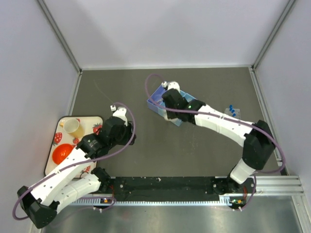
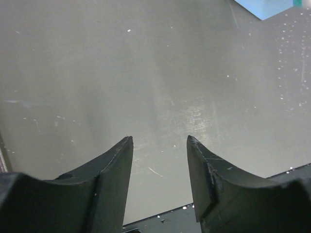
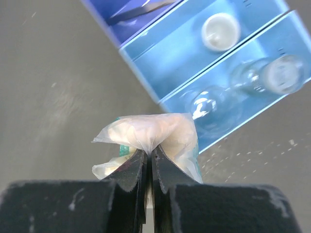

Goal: Organize the chemistry lab equipment

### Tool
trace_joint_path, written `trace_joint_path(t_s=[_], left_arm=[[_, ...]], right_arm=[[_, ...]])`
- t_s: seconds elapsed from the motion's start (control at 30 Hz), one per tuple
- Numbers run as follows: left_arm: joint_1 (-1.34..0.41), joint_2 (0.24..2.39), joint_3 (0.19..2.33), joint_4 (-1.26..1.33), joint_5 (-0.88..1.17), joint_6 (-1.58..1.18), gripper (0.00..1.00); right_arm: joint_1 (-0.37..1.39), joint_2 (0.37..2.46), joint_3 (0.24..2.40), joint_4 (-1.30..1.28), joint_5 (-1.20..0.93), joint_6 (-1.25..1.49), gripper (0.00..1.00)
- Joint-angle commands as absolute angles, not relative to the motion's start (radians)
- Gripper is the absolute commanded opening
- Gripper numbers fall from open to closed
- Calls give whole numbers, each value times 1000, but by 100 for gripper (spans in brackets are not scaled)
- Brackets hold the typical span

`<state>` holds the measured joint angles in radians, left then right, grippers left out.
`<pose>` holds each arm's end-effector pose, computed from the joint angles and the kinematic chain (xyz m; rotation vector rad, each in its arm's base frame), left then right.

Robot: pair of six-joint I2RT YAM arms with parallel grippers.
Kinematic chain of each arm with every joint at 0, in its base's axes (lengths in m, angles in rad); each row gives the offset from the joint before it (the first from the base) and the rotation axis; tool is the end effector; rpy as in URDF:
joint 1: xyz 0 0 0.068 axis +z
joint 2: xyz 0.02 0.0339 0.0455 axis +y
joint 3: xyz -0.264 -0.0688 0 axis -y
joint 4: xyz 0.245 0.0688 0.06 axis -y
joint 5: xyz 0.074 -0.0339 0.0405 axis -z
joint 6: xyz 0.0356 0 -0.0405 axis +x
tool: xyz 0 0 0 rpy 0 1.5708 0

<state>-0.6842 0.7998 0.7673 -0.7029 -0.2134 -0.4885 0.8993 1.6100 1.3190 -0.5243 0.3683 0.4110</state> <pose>0.1315 -0.0975 0.2819 0.1164 2.3097 -0.3612 0.2314 0.2706 0.2864 -0.3946 2.2938 0.2183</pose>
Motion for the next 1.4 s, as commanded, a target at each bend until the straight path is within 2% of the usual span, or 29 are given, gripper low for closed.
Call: trace_joint_path(t_s=[0.0,0.3,0.57,1.27,1.37], left_arm=[[-683,755,749,-614,-112,-454,57],[-683,713,755,-644,-126,-449,69],[-683,686,764,-663,-140,-440,80],[-683,667,747,-652,-112,-436,81],[-683,669,746,-650,-110,-436,82]], right_arm=[[807,1678,1403,-492,350,371,0],[732,1859,1606,-482,290,362,0],[700,1977,1674,-485,264,376,0],[673,2158,1713,-486,304,379,0],[672,2175,1723,-486,304,374,9]])
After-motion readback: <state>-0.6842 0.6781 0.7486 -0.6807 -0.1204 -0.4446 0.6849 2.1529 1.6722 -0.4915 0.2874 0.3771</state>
